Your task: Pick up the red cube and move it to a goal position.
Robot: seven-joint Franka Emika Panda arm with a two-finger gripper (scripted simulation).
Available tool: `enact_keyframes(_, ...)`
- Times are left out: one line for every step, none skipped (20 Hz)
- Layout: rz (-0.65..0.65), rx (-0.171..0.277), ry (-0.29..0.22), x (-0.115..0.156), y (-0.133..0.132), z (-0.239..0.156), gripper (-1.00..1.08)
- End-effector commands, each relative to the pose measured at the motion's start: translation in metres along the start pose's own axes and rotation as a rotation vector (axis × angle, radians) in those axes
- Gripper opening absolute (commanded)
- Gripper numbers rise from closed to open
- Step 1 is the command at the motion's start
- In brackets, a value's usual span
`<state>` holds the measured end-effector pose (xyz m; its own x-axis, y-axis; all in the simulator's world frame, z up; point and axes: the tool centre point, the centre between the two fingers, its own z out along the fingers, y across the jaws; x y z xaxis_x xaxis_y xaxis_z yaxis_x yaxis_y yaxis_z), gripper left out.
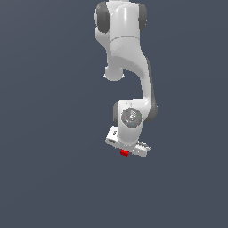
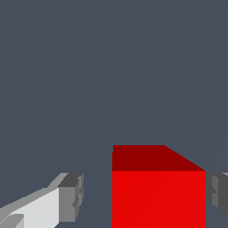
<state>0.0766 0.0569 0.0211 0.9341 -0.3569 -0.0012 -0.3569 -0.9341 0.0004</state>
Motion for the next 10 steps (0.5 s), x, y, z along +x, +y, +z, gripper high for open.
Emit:
enact_keyframes(0.004,0.000,0.001,0.0011,-0.0010,0.0009,1.00)
enact_keyframes(0.004,0.000,0.001,0.0011,-0.0010,0.0009,-1.00)
enact_keyframes(0.004,0.000,0.001,0.0011,-0.0010,0.0009,-1.00)
enact_keyframes(0.004,0.000,0.001,0.0011,-0.0010,0.0009,-1.00)
enact_keyframes(0.004,0.000,0.001,0.0011,-0.0010,0.0009,-1.00)
enact_keyframes(0.004,0.000,0.001,0.0011,-0.0010,0.0009,-1.00)
enact_keyframes(0.004,0.000,0.001,0.0011,-0.0010,0.0009,-1.00)
enact_keyframes(0.004,0.000,0.001,0.0011,-0.0010,0.0009,-1.00)
enact_keyframes(0.004,0.000,0.001,0.0011,-0.0010,0.0009,-1.00)
enact_keyframes(0.004,0.000,0.001,0.0011,-0.0010,0.0009,-1.00)
